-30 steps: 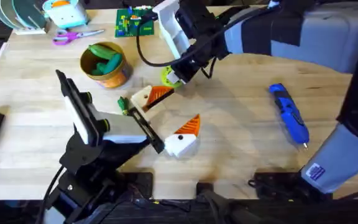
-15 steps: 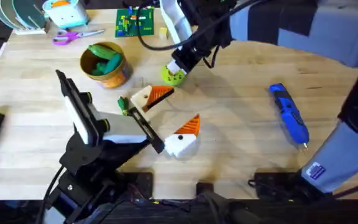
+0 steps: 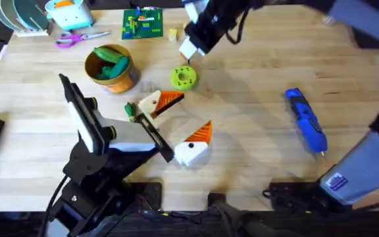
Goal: Pick up the gripper from the table and insert it into the empty holder that is missing its gripper. Then pick up a screw, insert it into the mounting hole, and use the screwdriver to tighten it. Finally, clean up the table by picking up the vegetable and placing it into the bucket.
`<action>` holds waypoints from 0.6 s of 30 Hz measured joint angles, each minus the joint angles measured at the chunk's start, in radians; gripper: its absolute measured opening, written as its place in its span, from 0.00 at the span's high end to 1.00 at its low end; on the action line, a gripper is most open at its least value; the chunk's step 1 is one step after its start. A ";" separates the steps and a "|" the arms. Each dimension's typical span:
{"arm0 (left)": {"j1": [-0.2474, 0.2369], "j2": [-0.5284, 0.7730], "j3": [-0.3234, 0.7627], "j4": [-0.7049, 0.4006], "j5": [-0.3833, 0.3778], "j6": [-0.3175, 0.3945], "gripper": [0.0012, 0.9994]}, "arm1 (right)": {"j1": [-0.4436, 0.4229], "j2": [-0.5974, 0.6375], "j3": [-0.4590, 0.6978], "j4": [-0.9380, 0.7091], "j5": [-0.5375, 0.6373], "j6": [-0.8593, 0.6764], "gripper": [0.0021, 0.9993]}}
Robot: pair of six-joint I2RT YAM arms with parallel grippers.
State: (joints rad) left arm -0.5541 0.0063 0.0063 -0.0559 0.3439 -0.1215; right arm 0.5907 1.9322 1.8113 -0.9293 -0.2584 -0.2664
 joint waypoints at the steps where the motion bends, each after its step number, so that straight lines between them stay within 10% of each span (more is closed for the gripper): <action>1: 0.000 0.000 0.000 0.000 0.000 0.000 0.01 | 0.001 -0.013 0.029 -0.034 0.000 -0.001 0.99; 18: 0.000 0.000 0.000 0.000 0.000 0.000 0.01 | 0.216 -0.099 0.185 -0.207 -0.144 -0.004 0.99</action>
State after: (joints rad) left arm -0.5539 0.0063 0.0063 -0.0557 0.3439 -0.1215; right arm 0.8064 1.8328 1.9965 -1.1362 -0.4029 -0.2707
